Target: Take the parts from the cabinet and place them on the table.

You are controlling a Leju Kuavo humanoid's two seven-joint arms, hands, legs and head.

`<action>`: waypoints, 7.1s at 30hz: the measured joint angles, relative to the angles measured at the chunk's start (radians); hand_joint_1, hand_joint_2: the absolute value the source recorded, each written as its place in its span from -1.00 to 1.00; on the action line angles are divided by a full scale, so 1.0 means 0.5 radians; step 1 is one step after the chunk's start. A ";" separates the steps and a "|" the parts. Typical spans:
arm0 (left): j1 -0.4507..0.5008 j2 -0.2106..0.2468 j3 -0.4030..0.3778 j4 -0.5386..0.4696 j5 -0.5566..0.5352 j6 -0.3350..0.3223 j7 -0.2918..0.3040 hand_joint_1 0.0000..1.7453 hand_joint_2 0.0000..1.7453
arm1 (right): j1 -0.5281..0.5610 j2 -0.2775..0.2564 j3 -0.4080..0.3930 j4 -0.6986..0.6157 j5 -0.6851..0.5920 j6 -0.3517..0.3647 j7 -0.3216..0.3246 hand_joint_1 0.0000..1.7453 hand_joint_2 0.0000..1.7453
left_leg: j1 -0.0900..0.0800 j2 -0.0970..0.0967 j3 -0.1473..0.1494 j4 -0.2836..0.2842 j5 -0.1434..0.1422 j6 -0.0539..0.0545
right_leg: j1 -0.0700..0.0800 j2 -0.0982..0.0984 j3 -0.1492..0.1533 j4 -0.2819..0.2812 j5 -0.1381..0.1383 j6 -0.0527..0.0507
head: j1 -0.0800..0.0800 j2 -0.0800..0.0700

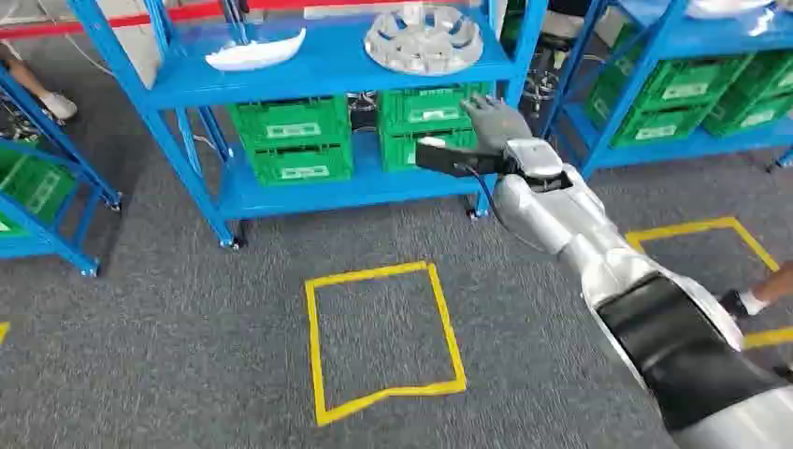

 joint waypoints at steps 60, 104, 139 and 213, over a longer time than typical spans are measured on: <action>0.088 0.050 0.027 0.002 0.041 0.059 -0.033 -1.00 -1.00 | 0.719 -0.031 0.384 -0.691 0.073 -0.423 0.301 -1.00 -1.00 | -0.066 -0.041 0.178 -0.055 -0.088 0.054 | 0.065 0.013 -0.100 -0.017 0.104 -0.101 | -0.007 0.000; 0.052 0.016 0.092 0.001 0.105 0.089 -0.036 -1.00 -1.00 | 1.294 -0.455 -0.118 -1.228 0.113 -0.345 0.335 -1.00 -1.00 | -0.030 -0.045 0.160 0.031 -0.162 -0.010 | 0.021 -0.011 -0.330 -0.004 0.190 -0.046 | -0.006 0.000; 0.054 0.018 0.092 0.001 0.075 0.112 -0.022 -1.00 -1.00 | 1.407 -0.017 -0.080 -1.165 -0.273 -0.144 0.404 -1.00 1.00 | -0.030 -0.043 0.196 -0.011 -0.153 -0.045 | 0.028 -0.008 -0.301 -0.019 0.178 -0.071 | -0.006 0.000; 0.050 0.012 0.128 0.001 0.078 0.143 -0.127 -1.00 -1.00 | 1.535 -0.151 -0.574 -2.004 -0.939 -0.050 0.236 1.00 1.00 | -0.031 -0.039 0.208 -0.011 -0.162 -0.030 | 0.027 -0.004 -0.279 -0.040 0.181 -0.056 | -0.006 0.000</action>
